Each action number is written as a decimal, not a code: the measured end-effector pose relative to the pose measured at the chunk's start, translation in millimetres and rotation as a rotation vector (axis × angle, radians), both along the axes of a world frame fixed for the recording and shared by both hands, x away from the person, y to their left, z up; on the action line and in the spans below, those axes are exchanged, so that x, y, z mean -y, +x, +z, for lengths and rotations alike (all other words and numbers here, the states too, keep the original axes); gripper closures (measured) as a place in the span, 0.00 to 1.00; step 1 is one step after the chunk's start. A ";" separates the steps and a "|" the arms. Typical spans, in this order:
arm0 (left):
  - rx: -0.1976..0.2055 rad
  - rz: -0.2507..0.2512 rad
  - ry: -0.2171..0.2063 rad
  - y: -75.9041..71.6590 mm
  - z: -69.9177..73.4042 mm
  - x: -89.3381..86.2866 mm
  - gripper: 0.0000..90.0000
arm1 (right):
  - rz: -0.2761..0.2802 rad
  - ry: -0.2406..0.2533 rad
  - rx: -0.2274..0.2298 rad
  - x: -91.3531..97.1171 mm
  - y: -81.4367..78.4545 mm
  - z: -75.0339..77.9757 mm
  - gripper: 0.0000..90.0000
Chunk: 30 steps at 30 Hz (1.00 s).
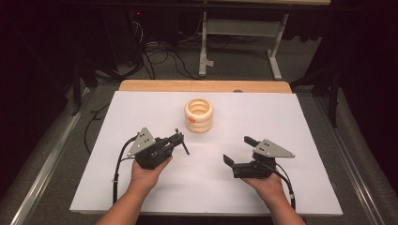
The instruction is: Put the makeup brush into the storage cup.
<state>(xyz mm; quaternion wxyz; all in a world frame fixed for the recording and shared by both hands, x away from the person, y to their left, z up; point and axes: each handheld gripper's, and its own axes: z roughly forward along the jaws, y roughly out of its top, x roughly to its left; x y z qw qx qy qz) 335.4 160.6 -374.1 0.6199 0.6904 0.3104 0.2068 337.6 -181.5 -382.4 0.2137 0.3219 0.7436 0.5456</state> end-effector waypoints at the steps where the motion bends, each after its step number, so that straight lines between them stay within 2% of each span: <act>1: 0.000 0.002 0.001 0.0 0.2 -0.4 0.92 | -0.005 -0.001 -0.005 1.2 -0.4 0.2 0.01; 30: 0.025 0.073 0.033 1.5 3.3 -10.0 0.92 | -0.109 -0.023 0.006 43.2 -2.6 -3.1 0.01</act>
